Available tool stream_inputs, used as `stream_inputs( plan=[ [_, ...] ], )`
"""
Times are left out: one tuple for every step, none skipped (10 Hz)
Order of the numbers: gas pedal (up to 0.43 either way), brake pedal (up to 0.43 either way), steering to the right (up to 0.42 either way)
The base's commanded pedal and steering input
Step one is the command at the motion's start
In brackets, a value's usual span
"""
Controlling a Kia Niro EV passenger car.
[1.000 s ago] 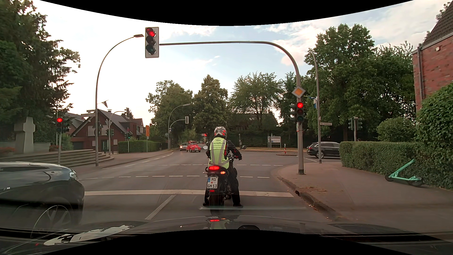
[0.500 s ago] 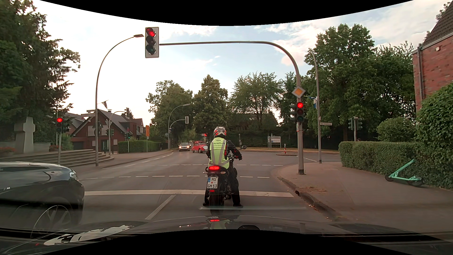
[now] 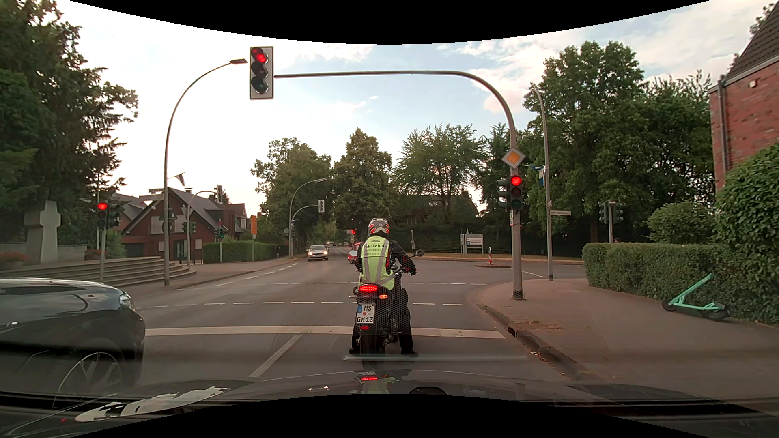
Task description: Follow the waypoints while adhering to traffic rules and regulations
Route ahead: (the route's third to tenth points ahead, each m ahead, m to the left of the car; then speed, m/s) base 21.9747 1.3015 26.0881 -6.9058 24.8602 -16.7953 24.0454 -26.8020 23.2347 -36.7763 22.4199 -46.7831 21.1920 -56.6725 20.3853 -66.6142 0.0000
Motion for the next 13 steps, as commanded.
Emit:
stream_inputs(
  plan=[
    [0.0, 0.0, -0.016],
    [0.0, 0.0, -0.016],
    [0.0, 0.0, -0.016],
    [0.0, 0.0, -0.016],
    [0.0, 0.0, -0.016],
    [0.0, 0.0, -0.016],
    [0.0, 0.0, -0.016],
    [0.0, 0.0, -0.016],
    [0.0, 0.0, -0.016],
    [0.0, 0.0, -0.016],
    [0.0, 0.0, -0.016],
    [0.0, 0.0, -0.016],
    [0.0, 0.0, -0.016]
  ],
)
